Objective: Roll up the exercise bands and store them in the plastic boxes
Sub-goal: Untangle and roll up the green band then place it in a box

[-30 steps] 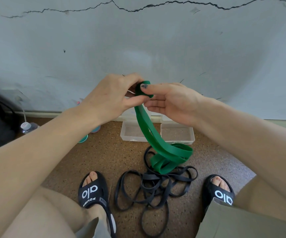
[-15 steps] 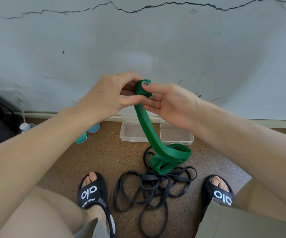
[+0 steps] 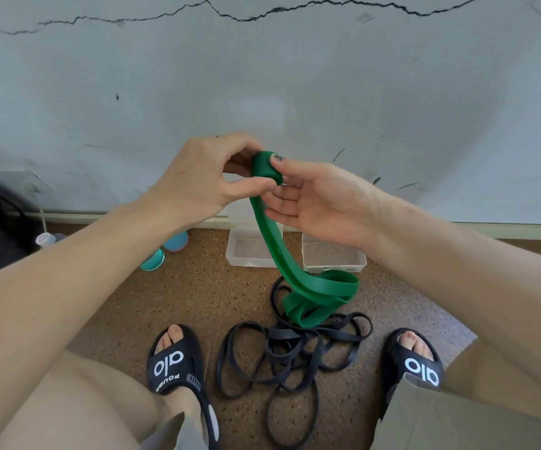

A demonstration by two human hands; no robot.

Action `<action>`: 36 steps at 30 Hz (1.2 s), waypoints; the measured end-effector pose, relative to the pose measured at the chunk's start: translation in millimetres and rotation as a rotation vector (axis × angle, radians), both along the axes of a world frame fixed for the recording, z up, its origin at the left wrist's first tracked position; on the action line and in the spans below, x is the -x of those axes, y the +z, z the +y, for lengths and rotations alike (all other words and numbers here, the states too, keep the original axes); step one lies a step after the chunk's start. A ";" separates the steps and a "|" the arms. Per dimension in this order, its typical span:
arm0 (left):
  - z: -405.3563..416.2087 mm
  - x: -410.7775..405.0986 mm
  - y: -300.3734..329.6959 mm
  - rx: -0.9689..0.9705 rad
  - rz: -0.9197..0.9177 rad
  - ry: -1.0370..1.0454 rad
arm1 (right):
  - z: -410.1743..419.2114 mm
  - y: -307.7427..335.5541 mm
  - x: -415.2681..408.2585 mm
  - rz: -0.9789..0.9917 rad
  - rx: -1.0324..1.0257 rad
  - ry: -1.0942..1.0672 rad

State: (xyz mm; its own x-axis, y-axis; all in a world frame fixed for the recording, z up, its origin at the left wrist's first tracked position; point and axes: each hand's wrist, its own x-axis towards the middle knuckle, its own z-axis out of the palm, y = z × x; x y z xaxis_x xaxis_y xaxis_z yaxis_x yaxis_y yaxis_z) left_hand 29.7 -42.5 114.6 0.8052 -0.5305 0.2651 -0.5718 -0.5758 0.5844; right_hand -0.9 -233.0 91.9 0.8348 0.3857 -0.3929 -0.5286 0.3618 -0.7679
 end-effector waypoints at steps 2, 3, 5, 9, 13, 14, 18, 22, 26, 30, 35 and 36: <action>-0.7 1.5 -1.1 0.028 0.015 0.013 | 0.4 -0.4 0.5 0.002 -0.011 -0.001; -0.9 2.3 -1.4 0.033 0.024 0.015 | 0.7 -0.8 0.6 0.001 -0.013 -0.003; -1.7 3.0 -1.6 0.037 0.037 0.012 | 0.9 -1.6 0.7 -0.002 -0.013 0.000; -1.1 2.0 4.1 0.011 0.031 -0.003 | -0.2 -2.3 2.3 -0.015 0.010 0.030; 0.6 0.3 12.7 -0.023 0.029 -0.030 | -2.3 -3.0 1.7 -0.097 0.112 0.040; 0.3 1.0 14.0 -0.022 0.036 -0.035 | -2.6 -4.1 0.9 -0.117 0.141 0.025; -2.3 4.1 15.5 -0.027 0.055 -0.052 | -1.0 -11.8 -7.3 -0.101 0.189 -0.056; -4.5 6.3 15.3 -0.048 0.066 -0.084 | 7.5 -15.4 -9.2 -0.259 0.309 0.086; 7.1 2.8 12.4 -0.152 0.039 -0.096 | -2.3 -12.2 -13.0 -0.374 0.531 0.222; 16.5 -3.3 11.7 -0.255 -0.012 -0.126 | -13.9 -3.2 -17.5 -0.452 0.633 0.255; 18.0 -4.9 9.6 -0.418 -0.110 -0.188 | -17.9 -6.3 -16.9 -0.436 0.636 0.238; 18.6 -4.9 8.9 -0.447 -0.147 -0.182 | -17.6 -6.8 -16.1 -0.442 0.647 0.219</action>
State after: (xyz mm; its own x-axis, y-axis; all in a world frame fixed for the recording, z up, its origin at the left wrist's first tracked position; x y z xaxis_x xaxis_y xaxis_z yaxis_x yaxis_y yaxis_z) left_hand 34.6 -23.9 123.5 0.6605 -0.7461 0.0836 -0.7437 -0.6350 0.2088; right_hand 15.1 -250.6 85.1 0.8968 0.3679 -0.2458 -0.1350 -0.3013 -0.9439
